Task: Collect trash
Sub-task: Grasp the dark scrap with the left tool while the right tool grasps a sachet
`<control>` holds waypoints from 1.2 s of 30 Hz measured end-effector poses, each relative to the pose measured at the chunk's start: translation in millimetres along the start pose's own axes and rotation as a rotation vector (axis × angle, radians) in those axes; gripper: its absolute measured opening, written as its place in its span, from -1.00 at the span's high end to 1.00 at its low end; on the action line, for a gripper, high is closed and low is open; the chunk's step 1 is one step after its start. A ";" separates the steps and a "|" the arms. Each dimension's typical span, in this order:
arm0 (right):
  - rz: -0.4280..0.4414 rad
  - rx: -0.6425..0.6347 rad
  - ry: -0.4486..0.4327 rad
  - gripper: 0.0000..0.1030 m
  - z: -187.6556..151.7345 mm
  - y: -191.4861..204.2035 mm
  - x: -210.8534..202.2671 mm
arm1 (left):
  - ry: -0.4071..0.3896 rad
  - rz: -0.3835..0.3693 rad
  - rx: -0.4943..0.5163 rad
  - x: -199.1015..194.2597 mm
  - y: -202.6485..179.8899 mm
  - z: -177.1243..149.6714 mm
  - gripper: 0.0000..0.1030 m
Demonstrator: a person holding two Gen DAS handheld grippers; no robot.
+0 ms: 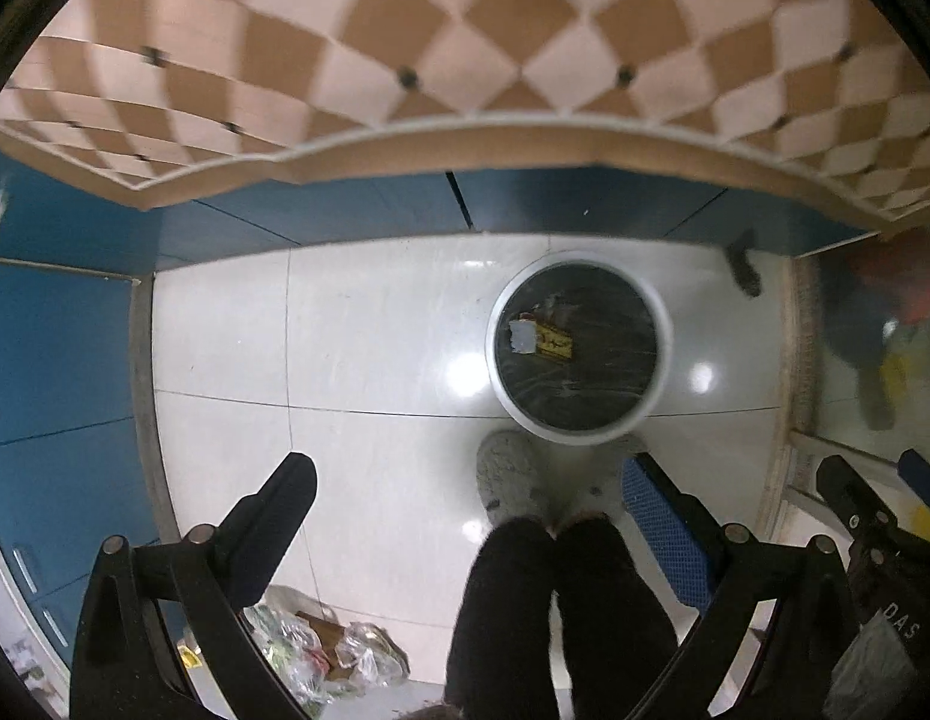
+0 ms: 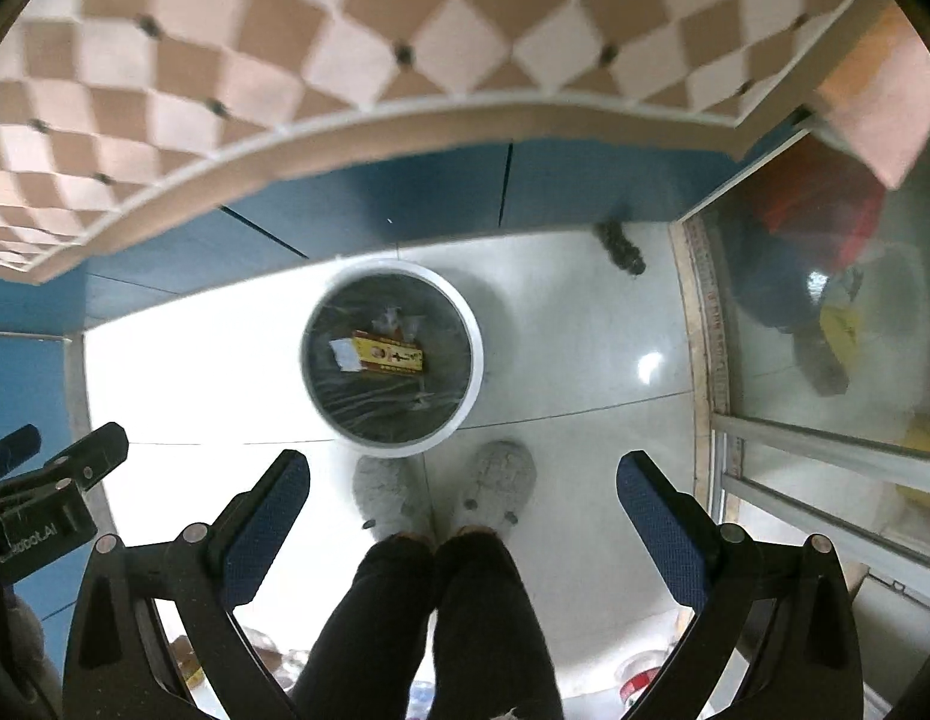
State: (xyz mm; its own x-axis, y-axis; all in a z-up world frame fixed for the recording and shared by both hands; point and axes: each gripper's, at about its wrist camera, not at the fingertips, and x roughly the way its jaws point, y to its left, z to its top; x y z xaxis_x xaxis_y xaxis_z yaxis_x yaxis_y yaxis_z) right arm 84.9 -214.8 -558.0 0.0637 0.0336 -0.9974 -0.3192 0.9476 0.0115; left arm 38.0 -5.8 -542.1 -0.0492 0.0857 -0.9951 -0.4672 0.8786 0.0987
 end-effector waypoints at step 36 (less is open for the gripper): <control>0.329 0.146 -0.176 -0.57 268.4 -60.9 -232.4 | -0.179 -0.160 -0.328 -214.3 -2.4 234.8 -0.69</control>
State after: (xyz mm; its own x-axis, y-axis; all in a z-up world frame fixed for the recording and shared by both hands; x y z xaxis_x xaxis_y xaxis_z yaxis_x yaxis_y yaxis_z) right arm 343.2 -195.0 -307.8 0.1457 0.3845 -0.9116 -0.2125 0.9120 0.3508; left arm 256.9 84.1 -329.9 0.1884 0.0660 -0.9799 -0.7145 0.6938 -0.0906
